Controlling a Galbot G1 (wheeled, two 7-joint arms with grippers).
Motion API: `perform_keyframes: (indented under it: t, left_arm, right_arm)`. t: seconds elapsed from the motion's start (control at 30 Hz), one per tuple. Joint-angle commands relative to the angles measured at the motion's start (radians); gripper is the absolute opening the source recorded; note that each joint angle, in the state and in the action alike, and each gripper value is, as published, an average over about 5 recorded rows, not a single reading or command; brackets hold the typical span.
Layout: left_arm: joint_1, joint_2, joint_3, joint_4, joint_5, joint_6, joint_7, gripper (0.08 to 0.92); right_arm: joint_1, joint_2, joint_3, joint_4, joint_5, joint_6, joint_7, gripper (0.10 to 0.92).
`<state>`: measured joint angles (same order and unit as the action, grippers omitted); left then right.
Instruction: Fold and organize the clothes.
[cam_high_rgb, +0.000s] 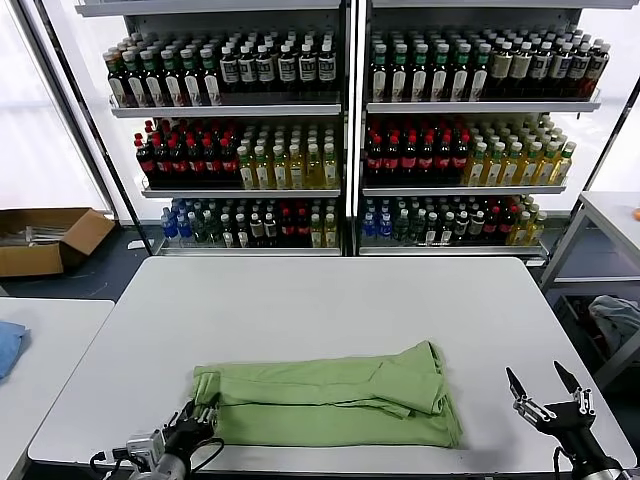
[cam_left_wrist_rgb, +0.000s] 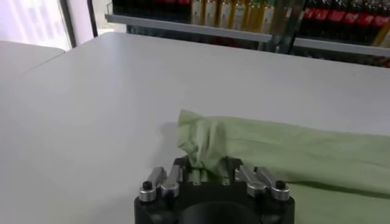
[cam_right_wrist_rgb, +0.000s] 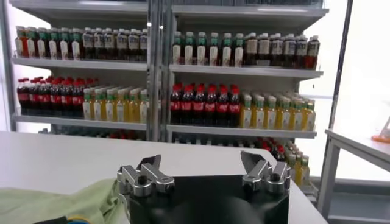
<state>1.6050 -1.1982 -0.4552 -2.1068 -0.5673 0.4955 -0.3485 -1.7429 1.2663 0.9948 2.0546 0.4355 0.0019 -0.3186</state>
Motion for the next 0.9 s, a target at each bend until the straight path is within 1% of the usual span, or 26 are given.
perform_keyframes:
  t: [0.03,0.2,0.33,0.47,0.6,0.7,0.9]
  left_arm:
    - [-0.003,-0.045,0.041,0.033,0.054,-0.016,-0.030,0.332]
    - [-0.009,-0.038,0.011,0.024,0.043,-0.030,0.001,0.185]
    - [-0.017,0.015,-0.065,-0.003,-0.031,-0.031,0.069,0.102]
    - [-0.021,0.079,-0.189,-0.014,-0.091,-0.026,0.149,0.092]
    - [-0.018,0.141,-0.337,0.006,-0.159,-0.020,0.196,0.092]
    - [-0.008,0.196,-0.438,0.040,-0.197,-0.022,0.223,0.092]
    - [0.000,0.338,-0.612,0.150,-0.227,-0.027,0.288,0.092]
  right_arm:
    - [-0.001,-0.016,0.011,-0.001,0.020,0.006,-0.003,0.823]
    - [0.017,-0.006,0.005,0.000,0.019,0.001,0.001,0.823]
    - [0.023,-0.005,-0.001,0.002,0.020,0.001,0.002,0.823]
    - [0.020,-0.005,-0.006,0.001,0.023,0.004,0.002,0.823]
    - [0.016,-0.004,-0.007,0.009,0.031,0.004,0.003,0.823]
    - [0.012,-0.005,-0.007,0.015,0.035,0.005,0.003,0.823]
    - [0.009,-0.009,-0.015,0.024,0.042,0.006,0.003,0.823]
